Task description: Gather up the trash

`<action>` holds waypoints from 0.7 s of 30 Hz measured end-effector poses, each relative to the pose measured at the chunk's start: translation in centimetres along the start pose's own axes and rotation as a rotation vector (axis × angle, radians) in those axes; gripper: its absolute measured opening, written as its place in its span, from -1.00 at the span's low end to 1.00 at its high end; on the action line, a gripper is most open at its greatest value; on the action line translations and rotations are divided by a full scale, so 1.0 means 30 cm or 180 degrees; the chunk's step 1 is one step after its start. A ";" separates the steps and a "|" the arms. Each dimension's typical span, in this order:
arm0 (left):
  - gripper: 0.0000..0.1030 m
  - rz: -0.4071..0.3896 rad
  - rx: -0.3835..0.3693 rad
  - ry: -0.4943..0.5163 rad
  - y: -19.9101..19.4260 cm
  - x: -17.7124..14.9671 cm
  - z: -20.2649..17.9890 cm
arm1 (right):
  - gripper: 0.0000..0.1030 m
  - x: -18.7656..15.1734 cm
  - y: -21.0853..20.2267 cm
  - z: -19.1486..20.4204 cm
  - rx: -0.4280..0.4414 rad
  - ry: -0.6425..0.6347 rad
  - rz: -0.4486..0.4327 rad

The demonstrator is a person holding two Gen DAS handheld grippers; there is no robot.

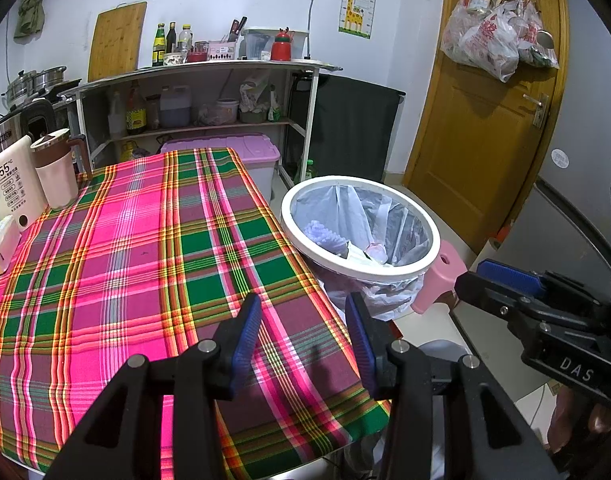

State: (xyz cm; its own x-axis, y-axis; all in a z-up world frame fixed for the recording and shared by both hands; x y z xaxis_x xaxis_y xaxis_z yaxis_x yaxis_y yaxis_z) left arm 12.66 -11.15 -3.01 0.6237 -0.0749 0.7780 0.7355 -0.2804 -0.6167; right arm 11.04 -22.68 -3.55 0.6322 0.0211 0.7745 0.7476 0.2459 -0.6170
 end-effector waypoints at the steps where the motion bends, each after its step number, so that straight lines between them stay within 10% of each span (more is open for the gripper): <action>1: -0.12 0.0002 0.0001 0.0001 0.000 -0.001 0.001 | -0.22 0.000 0.001 0.000 -0.0001 -0.0001 -0.0001; 21: -0.12 -0.0015 -0.0017 0.0034 -0.012 -0.011 -0.011 | -0.22 -0.005 0.008 -0.009 0.0003 0.0008 0.0008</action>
State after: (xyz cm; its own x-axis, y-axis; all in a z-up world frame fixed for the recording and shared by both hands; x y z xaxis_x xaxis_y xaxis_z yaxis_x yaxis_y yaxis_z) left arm 12.10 -11.36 -3.00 0.6175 -0.0838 0.7821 0.7370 -0.2859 -0.6125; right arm 11.17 -22.88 -3.86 0.6346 0.0194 0.7726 0.7458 0.2468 -0.6188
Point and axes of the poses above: each gripper's, at about its wrist camera, not at the fingertips, and y roughly the way its jaws point, z to its left, x to its top, the point moved 9 cm from there along y, roughly the way its jaws point, and after that the axes turned 1 degree about y, right-handed, at the moved point
